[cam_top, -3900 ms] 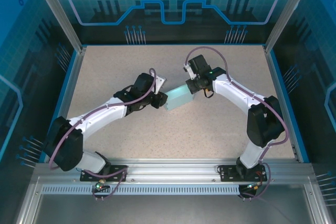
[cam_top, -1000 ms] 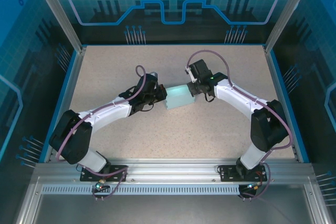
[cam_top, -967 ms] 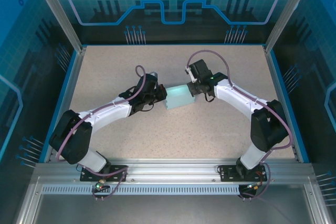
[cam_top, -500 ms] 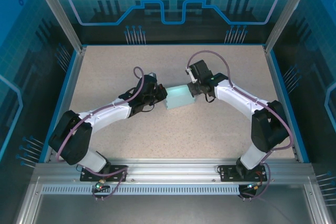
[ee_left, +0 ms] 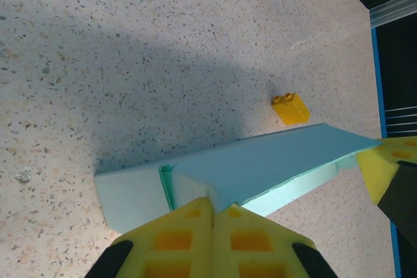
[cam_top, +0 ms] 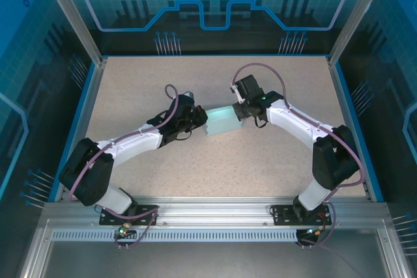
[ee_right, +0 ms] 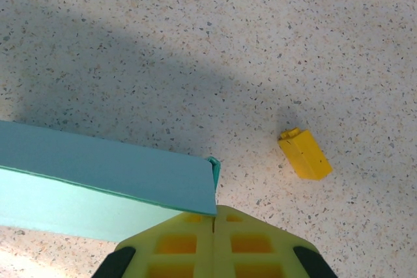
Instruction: Fold the paper box
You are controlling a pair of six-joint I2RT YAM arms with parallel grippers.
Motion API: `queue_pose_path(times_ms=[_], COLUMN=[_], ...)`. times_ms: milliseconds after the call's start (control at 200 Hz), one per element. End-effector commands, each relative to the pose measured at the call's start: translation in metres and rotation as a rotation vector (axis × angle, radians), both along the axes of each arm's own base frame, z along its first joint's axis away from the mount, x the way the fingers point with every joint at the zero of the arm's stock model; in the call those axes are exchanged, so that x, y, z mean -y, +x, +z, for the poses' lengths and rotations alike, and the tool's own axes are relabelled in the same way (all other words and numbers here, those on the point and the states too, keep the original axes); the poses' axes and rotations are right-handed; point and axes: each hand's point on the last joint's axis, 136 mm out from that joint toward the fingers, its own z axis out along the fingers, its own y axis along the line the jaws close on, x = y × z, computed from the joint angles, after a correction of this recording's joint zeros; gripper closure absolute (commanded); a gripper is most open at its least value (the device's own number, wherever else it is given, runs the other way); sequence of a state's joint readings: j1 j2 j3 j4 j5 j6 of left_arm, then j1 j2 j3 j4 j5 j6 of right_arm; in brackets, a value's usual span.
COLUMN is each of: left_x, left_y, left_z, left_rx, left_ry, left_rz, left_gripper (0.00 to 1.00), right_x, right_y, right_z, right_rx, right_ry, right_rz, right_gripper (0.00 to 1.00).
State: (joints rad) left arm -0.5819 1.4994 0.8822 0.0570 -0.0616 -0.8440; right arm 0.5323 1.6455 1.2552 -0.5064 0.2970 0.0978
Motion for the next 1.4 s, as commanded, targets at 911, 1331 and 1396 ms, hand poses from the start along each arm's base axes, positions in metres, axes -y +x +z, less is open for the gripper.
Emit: queue_pose_path(times_ms=[911,1331,1396], left_x=[-0.022,-0.032,-0.032], left_y=[-0.020,-0.022,-0.017], left_z=[-0.009,0.023,0.023], left_rx=[0.091,0.152,0.130], left_ry=[0.236,0.150,0.098], left_rz=[-0.071,-0.056,-0.055], left_gripper=[0.66,0.27,0.22], right_x=[-0.009,-0.010,-0.010], right_y=[-0.026,-0.025,-0.025], right_z=[-0.020,-0.016,-0.016], right_rx=[-0.053,-0.045,-0.044], right_ry=[-0.038,-0.042,-0.042], right_rz=[0.050,0.048,0.048], right_gripper=[0.95,0.96,0.95])
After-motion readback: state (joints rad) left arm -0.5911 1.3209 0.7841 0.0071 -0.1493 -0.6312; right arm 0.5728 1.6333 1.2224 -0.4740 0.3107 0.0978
